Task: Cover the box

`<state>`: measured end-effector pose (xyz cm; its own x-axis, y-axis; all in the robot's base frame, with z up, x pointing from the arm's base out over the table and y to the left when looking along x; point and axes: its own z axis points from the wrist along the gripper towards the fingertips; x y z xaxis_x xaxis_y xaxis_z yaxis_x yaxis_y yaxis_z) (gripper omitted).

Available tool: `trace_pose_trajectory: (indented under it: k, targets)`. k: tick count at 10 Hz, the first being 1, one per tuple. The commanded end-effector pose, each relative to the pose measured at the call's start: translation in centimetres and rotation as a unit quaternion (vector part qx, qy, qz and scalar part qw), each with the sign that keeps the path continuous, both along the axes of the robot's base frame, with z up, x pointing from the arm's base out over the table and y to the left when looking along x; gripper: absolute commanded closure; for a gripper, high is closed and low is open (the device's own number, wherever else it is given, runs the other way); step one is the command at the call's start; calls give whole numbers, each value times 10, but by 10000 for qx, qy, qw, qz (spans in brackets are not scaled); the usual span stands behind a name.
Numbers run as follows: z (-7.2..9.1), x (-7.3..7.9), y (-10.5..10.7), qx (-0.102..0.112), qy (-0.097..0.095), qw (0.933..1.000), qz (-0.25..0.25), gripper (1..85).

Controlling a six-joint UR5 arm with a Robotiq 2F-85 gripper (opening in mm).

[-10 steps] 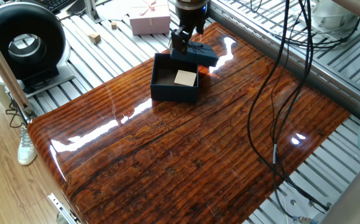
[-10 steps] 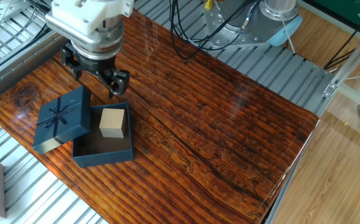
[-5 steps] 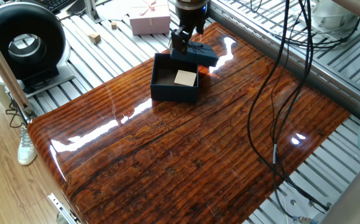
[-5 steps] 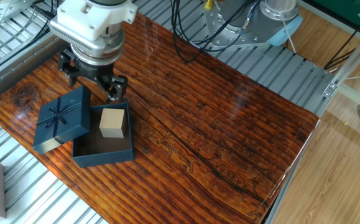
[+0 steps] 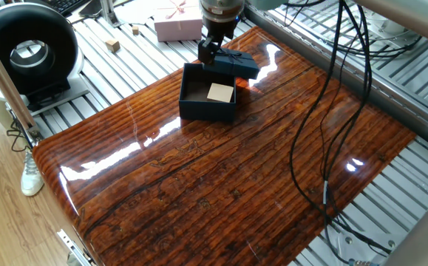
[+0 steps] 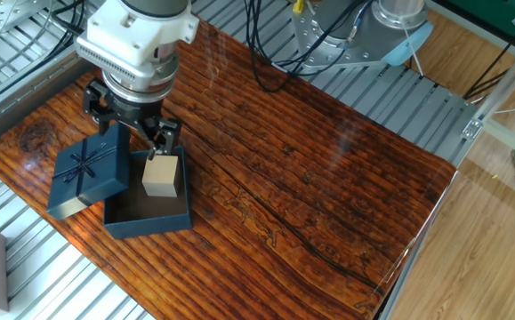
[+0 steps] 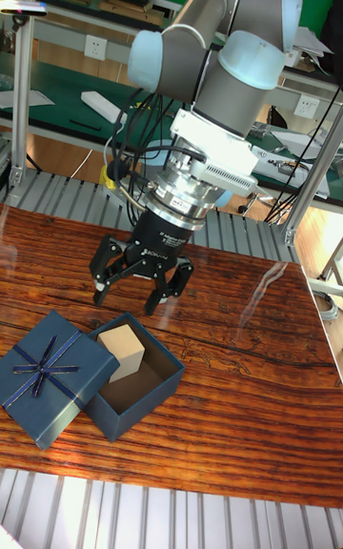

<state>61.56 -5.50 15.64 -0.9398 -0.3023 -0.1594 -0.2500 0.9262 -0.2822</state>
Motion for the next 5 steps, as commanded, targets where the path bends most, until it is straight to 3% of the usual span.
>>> trace_pose_trajectory:
  k: [1,3,5]
  targets:
    - [-6,-1,-1,40,-3,10000,-74,93]
    - [-7,-1,1,26,-27,9999,-106,93]
    - [-5,5,2,36,-168,9998,-71,97]
